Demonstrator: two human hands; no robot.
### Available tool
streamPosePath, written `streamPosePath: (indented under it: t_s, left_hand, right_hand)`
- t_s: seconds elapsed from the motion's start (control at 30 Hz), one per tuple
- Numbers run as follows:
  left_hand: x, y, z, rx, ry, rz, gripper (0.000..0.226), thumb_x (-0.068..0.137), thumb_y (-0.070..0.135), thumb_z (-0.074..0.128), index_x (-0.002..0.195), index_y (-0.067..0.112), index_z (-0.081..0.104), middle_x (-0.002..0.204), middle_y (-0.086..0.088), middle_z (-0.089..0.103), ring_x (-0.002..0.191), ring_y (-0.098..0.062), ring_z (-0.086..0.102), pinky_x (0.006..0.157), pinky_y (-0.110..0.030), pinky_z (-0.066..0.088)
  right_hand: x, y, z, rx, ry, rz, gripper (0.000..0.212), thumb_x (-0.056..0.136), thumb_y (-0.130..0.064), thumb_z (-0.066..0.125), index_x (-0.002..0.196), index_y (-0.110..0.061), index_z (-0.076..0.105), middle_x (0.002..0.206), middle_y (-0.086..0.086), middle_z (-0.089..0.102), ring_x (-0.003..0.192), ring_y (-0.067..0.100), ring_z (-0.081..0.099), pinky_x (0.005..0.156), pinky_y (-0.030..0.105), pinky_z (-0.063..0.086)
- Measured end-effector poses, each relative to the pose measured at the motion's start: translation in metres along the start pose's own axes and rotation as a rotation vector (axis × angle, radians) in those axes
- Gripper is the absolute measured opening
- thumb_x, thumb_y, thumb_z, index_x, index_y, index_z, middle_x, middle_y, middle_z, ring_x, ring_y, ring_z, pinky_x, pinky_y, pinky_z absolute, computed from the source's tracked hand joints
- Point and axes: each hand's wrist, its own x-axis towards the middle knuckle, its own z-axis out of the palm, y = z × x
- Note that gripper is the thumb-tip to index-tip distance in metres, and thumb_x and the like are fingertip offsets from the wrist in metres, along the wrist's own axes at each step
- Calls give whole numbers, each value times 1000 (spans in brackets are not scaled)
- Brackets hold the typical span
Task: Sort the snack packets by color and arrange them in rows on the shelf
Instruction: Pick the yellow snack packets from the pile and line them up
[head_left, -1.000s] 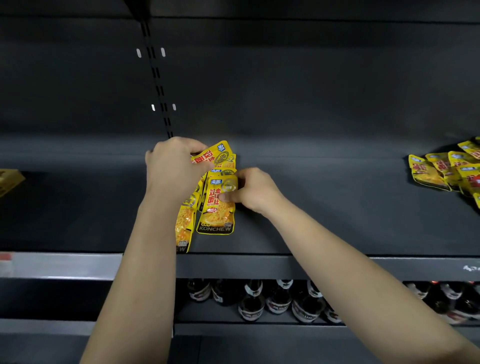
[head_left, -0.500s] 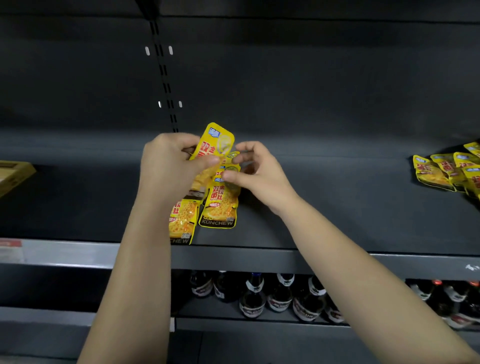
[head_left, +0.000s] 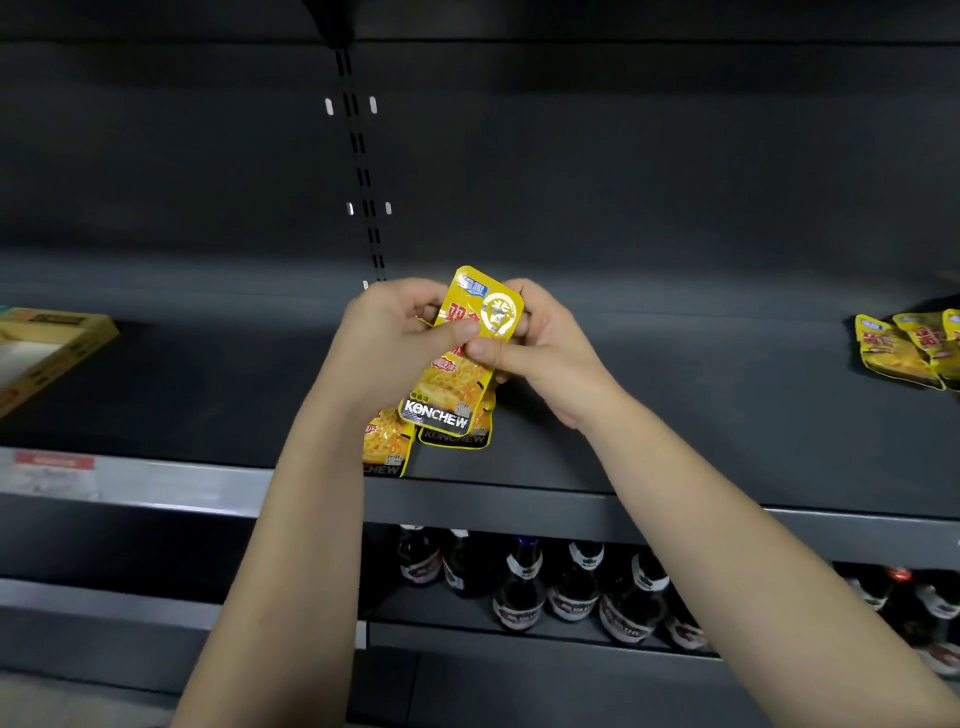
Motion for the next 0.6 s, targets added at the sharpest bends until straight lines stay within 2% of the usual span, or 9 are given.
streamPosePath:
  t_s: [0.1, 0.2, 0.33, 0.4, 0.5, 0.6]
  left_hand:
    - [-1, -4, 1, 100, 48, 21, 8, 85, 30, 71, 91, 25, 73, 80, -1, 72, 76, -21, 71, 77, -47, 57]
    - [-1, -11, -8, 341, 152, 42, 10, 87, 40, 67, 88, 32, 72, 80, 9, 71, 77, -10, 68, 79, -38, 55]
    - [3, -23, -30, 625, 150, 26, 21, 86, 47, 65, 98, 30, 71, 93, 8, 73, 91, -14, 67, 88, -41, 51]
    - [4, -27, -37, 758, 142, 50, 25, 85, 48, 65, 100, 28, 70, 94, 7, 73, 92, -18, 67, 91, -45, 49]
    - [3, -28, -42, 845, 161, 69, 26, 86, 46, 65, 102, 26, 69, 98, 7, 72, 95, -19, 65, 93, -45, 45]
    - [0, -31, -42, 877, 174, 65, 25, 87, 44, 65, 103, 25, 70, 100, 6, 71, 97, -20, 64, 93, -43, 40]
  right_hand:
    - [1, -1, -1, -25, 45, 27, 31, 81, 2, 71, 96, -18, 54, 74, -3, 71, 65, 13, 64, 50, 21, 43]
    - [2, -3, -4, -75, 81, 114, 35, 79, 0, 74, 100, -17, 51, 74, -3, 71, 62, 11, 64, 47, 20, 42]
    - [1, 1, 1, -190, 24, 269, 43, 79, -1, 75, 110, -16, 49, 69, -6, 70, 56, 5, 62, 42, 18, 41]
    - [1, 3, 6, -241, 5, 302, 45, 79, -2, 76, 111, -16, 48, 73, -4, 70, 58, 6, 63, 43, 18, 42]
    - [1, 8, 12, -274, 6, 329, 45, 78, -2, 76, 109, -16, 47, 79, 1, 69, 62, 11, 63, 42, 18, 43]
    - [0, 11, 16, -314, 8, 338, 45, 76, -1, 78, 106, -17, 48, 75, -1, 68, 59, 10, 61, 42, 20, 43]
